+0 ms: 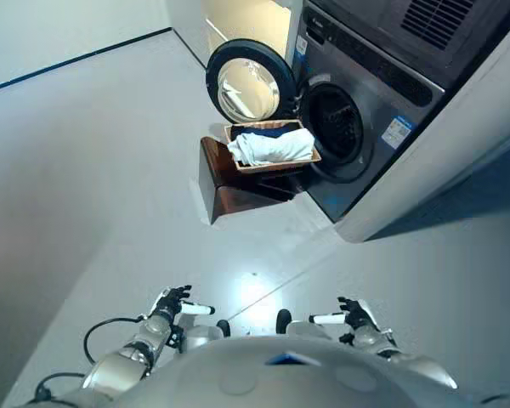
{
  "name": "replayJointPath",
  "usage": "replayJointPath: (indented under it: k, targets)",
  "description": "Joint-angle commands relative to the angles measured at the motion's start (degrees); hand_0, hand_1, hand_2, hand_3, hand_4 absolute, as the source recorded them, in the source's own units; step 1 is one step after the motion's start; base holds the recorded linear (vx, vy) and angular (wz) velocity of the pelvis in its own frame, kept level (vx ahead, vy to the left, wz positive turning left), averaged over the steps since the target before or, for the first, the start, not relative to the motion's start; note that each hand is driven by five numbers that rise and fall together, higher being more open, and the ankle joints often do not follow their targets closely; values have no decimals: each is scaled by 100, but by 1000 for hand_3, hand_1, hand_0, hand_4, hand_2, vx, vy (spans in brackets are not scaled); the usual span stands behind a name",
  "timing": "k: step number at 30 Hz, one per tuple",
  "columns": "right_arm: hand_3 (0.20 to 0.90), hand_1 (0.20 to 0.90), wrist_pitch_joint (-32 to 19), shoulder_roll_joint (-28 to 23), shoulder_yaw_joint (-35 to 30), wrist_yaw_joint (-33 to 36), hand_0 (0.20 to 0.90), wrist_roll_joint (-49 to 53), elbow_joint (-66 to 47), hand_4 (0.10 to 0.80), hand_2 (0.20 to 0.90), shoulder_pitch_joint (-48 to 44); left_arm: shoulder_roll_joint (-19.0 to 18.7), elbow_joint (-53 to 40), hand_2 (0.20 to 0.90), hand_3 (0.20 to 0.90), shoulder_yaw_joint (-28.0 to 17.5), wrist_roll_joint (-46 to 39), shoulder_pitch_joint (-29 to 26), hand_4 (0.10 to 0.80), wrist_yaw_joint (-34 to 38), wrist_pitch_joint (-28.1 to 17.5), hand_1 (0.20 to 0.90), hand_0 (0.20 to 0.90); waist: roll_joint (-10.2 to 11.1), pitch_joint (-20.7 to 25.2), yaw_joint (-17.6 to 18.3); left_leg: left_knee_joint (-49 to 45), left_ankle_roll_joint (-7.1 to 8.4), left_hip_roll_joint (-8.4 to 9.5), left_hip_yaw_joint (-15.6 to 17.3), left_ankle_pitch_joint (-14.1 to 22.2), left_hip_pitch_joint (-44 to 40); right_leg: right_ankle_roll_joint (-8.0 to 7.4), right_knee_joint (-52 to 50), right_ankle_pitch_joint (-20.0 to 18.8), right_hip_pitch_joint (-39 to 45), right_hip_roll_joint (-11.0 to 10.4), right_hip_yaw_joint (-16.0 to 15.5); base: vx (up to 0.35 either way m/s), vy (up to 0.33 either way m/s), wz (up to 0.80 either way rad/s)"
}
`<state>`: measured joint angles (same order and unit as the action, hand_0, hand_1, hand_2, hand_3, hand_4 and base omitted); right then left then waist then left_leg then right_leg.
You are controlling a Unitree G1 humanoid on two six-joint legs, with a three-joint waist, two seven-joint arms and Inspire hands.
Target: Pick up the clothes and place them into the washing machine
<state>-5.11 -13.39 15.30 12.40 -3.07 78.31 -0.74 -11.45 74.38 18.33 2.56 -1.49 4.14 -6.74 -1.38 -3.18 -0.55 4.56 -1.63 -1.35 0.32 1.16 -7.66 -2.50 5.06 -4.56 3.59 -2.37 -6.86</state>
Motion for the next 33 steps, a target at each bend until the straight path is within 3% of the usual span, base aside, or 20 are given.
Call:
replayJointPath:
  k: [1,11,14,33]
  targets:
    - [900,900,-113,-101,286,123,900,-161,264,800,900,-402,177,215,900,900,-108,42,-478,800,102,-245,900,900,133,61,57,44,458,27,-35,111,31,-376,-6,393,323,-67,242,0,0,0]
    - [900,900,-127,-103,323,133,900,-136,215,800,900,-432,183,235,900,900,-115,1,-525,800,130,-206,900,900,154,40,47,44,453,27,-16,108,52,-384,-6,385,303,-71,246,0,0,0]
    - [900,900,-117,-83,315,110,900,-120,209,800,900,-401,236,231,900,900,-343,-454,-461,800,-18,-216,900,900,165,51,41,44,445,30,-8,117,41,-384,-6,388,302,-74,257,0,0,0]
    - [900,900,-104,-40,406,108,900,-71,75,800,900,-401,164,228,900,900,-295,-277,-476,800,127,-206,900,900,236,-17,30,44,350,100,41,153,102,-421,-6,327,180,-109,387,1,7,-3]
